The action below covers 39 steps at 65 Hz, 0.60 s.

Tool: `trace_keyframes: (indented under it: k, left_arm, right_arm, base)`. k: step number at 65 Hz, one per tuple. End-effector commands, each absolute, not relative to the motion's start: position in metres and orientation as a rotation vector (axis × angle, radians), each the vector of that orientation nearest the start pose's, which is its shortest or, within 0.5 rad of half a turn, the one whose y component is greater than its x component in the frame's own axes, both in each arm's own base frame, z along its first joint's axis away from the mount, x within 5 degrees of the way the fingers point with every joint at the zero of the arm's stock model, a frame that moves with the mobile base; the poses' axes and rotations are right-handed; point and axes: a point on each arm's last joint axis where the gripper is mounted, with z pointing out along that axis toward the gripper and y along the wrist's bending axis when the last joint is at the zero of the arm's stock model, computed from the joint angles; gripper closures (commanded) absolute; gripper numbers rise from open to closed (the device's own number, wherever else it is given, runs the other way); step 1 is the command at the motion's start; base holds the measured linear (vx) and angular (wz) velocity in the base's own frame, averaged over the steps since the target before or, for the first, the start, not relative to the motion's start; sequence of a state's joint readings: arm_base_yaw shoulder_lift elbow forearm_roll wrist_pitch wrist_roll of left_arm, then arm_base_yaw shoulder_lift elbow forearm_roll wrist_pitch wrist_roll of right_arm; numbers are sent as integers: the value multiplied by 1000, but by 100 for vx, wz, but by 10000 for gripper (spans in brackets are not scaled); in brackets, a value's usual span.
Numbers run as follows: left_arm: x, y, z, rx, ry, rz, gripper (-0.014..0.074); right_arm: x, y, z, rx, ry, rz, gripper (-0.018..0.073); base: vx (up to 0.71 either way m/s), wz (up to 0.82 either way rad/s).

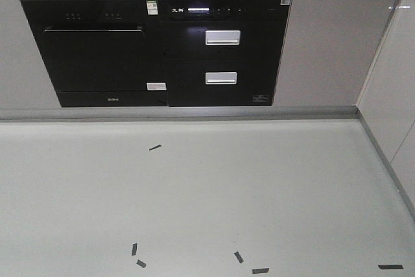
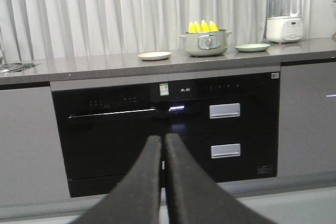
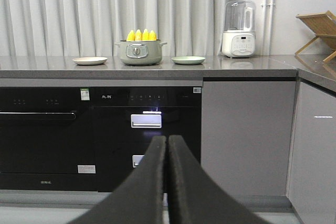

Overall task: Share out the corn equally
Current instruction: 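Drive the base forward toward the counter with the pot and plates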

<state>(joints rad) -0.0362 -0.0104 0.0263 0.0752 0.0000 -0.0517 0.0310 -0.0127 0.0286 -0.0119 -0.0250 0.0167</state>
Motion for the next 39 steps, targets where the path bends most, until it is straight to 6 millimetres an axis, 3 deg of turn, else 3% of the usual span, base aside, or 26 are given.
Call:
trace_keyframes:
  k: [1,39]
  left_arm:
    - [55,-2,209,40,1422,-24,603]
    - [55,-2,209,40,1422,-24,603]
  right_arm:
    - [55,2,211,-24,1399,19,570]
    - [55,2,211,-24,1399,19,570]
  base:
    - [12,9]
    - [13,3]
